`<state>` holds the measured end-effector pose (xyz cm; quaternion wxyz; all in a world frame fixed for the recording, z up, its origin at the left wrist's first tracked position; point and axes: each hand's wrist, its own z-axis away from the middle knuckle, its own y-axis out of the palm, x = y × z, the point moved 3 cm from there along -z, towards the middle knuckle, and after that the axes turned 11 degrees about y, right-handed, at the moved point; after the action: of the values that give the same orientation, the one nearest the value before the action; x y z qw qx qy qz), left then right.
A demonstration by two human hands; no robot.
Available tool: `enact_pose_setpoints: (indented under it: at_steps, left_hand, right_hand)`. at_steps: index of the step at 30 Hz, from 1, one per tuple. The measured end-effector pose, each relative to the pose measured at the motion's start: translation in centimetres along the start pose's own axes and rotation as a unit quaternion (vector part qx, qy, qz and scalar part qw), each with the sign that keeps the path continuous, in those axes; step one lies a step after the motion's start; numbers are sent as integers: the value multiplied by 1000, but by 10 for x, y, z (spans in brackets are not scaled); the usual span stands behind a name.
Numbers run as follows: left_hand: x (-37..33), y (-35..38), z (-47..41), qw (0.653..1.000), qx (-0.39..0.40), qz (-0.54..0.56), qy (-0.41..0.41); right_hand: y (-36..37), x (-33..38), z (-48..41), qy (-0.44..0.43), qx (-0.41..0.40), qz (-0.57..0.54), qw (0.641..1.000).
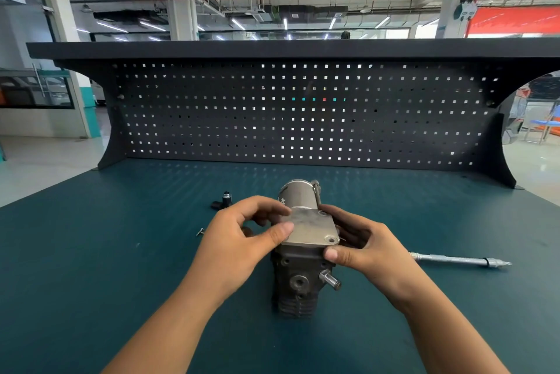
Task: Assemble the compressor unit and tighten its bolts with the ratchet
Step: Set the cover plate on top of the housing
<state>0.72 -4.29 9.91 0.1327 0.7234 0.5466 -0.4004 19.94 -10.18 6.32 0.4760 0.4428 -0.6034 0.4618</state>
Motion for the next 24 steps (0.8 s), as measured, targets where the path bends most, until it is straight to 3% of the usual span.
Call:
enact_pose_setpoints:
  at_steps: [10, 15, 21, 24]
  left_hand:
    - [-1, 0, -1, 999, 9, 46, 6]
    - [14, 14, -1, 992, 125, 16, -13]
    - [28, 17, -6, 994, 112, -9, 14]
    - [32, 18, -8, 994, 109, 5, 17]
  right_hand:
    - [1, 0, 1, -5, 4, -5, 1000]
    - [4, 3, 4, -10, 10, -18, 1000]
    - [12, 3, 8, -28, 23, -41, 999]
    - [0, -2, 9, -39, -15, 37, 998]
